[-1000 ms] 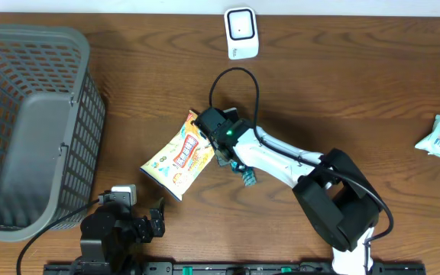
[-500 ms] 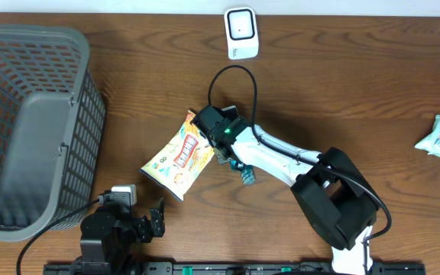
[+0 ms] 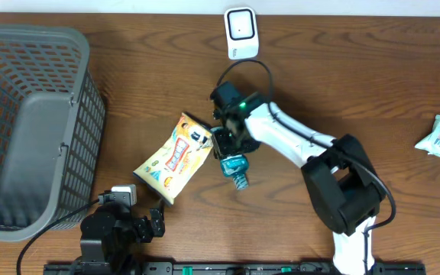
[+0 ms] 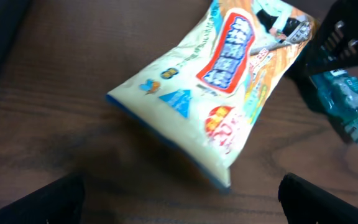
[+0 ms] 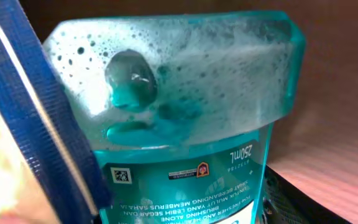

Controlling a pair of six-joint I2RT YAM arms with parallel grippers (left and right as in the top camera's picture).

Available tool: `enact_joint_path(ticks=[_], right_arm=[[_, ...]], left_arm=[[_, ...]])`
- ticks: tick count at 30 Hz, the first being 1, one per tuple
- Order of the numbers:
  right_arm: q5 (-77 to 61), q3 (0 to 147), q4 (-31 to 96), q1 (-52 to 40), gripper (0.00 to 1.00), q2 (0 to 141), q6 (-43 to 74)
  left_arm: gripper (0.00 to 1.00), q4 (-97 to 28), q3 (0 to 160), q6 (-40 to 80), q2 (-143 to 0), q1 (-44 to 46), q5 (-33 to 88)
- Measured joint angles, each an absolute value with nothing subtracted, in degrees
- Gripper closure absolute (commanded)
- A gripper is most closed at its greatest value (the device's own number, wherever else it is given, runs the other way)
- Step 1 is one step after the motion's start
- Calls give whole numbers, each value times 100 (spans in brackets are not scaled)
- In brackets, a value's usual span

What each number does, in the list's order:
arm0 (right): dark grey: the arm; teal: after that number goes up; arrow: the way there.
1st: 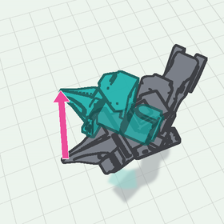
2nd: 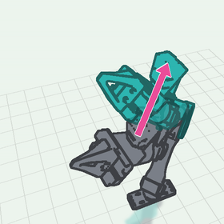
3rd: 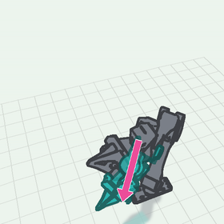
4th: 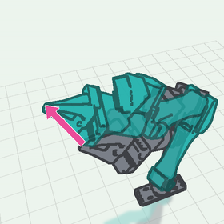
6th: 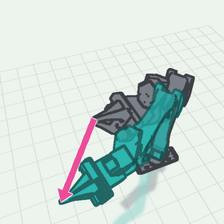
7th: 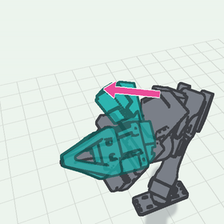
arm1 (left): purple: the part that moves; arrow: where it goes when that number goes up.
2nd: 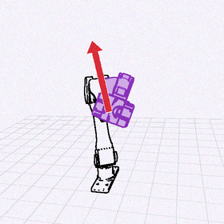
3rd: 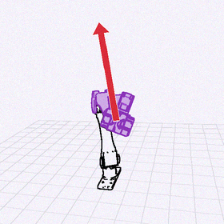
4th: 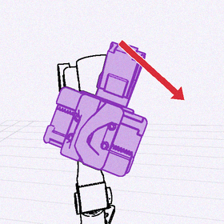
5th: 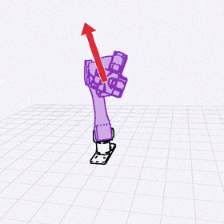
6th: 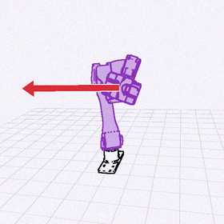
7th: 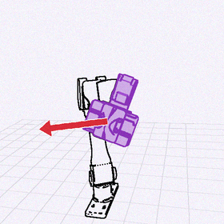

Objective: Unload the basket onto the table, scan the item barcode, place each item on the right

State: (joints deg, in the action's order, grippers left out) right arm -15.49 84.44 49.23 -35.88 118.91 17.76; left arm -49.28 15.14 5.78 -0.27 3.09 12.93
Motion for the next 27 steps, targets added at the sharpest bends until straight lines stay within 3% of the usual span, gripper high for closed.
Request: enact_joint_path(ticks=[7,19,27], right_arm=[[-3347,8451,4958,-3063,72,11952,840],[-4292,7959,4633,-2888,67,11913,-115],[-4215,7771,4536,-2888,46,11926,-193]], left_arm=[[1,-4928,1514,578,-27,309,1293],[1,-4928,1514,578,-27,309,1293],[1,-4928,1514,578,-27,309,1293]])
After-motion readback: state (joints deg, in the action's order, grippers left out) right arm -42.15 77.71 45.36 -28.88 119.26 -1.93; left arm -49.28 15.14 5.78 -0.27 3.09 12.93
